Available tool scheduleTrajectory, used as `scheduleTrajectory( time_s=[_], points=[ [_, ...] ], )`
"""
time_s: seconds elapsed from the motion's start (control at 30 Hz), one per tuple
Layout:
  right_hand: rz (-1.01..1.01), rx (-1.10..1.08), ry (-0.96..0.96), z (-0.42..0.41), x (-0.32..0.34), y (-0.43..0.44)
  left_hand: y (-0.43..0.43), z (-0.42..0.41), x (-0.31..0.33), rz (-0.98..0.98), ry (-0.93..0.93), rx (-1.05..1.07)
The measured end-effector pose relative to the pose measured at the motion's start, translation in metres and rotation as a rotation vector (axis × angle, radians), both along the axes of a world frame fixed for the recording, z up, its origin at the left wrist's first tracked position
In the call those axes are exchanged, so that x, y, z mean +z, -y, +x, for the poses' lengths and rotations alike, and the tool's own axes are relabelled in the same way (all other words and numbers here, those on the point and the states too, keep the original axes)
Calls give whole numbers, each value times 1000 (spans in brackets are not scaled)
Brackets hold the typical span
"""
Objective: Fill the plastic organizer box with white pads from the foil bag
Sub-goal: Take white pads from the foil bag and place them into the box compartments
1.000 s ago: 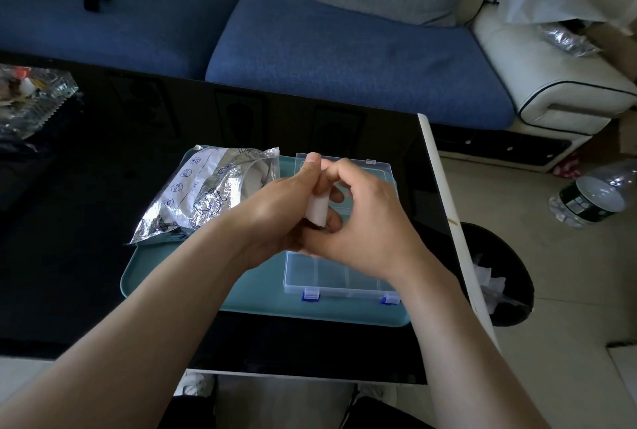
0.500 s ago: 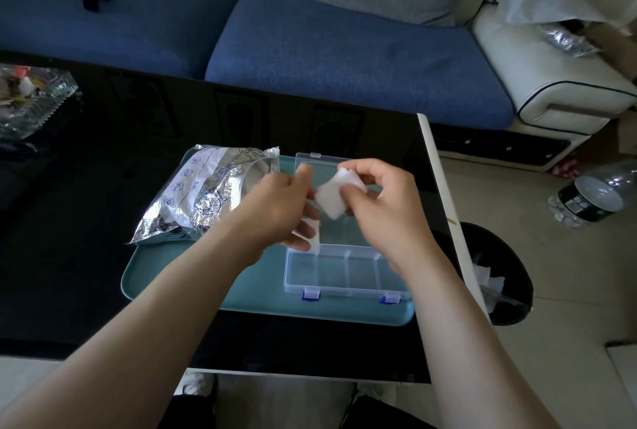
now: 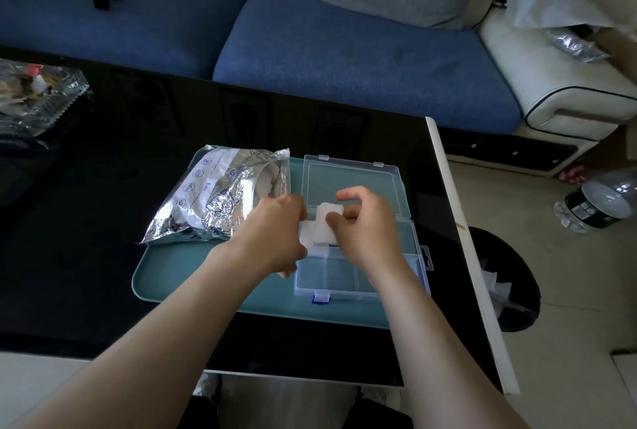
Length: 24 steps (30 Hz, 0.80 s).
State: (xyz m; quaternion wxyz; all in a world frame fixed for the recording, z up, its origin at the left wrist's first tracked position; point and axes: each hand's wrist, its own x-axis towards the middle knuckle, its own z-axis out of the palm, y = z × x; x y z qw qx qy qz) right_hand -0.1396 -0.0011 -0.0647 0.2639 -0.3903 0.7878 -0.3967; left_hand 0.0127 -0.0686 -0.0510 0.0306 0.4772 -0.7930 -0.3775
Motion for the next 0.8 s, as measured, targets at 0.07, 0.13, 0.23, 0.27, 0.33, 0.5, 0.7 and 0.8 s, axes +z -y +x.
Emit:
scheduleTrajectory(
  time_s=[0.07,0.13,0.23,0.27,0.33,0.5,0.7,0.8],
  points=[
    [14,34,-69,5,-4,2,1,0,-4,-45,47,-16],
    [49,54,-113,9,-7,5,2,-1,-5,-85,90,-28],
    [108,66,-147,13,-11,7,1,-2,-4,-103,110,-51],
    [118,59,-140,14,-12,8,0,-2,-4,-109,116,-58],
    [121,54,-135,17,-13,8,0,-3,-3,-114,129,-78],
    [119,60,-264,23,-12,8,0,-4,1,-85,183,-100],
    [287,63,-410,27,-8,7,-6,-8,8,-169,164,-73],
    [387,170,-390,32,-4,8,-9,-10,23,-215,138,-9]
  ],
)
